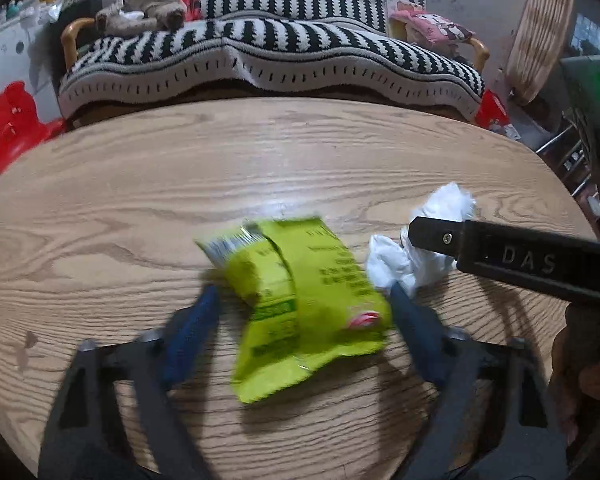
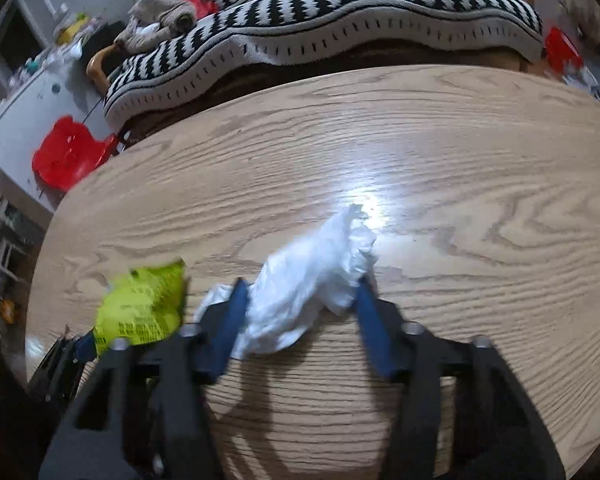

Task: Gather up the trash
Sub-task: 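Grasp the yellow-green chip bag with the left tool while the right tool grasps the white tissue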

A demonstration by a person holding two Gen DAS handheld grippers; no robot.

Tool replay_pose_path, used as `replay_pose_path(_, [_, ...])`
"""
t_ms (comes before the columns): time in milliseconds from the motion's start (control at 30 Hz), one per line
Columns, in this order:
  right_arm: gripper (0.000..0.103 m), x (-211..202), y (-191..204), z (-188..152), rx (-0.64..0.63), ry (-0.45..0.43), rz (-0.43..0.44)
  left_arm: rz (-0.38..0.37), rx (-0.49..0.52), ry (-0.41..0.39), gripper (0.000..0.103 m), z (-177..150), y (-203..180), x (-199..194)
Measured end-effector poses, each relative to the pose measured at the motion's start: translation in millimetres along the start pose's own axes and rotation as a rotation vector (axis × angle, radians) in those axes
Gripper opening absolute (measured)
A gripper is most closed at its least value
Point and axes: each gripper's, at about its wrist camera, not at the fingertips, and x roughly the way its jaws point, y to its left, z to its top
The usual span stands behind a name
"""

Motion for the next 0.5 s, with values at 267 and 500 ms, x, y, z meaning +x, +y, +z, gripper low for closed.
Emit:
replay_pose_path(267, [0.020,-26,1,-25,-0.018,-0.035,0.013,0.046,0.025,-0.006,0.061,-8,-1,-21])
replay_pose_path(500, [0.020,-92,6,-87,-0.062,-0.076,0.009,0.032,0.009,-0.004,0.061,-42,11,-89])
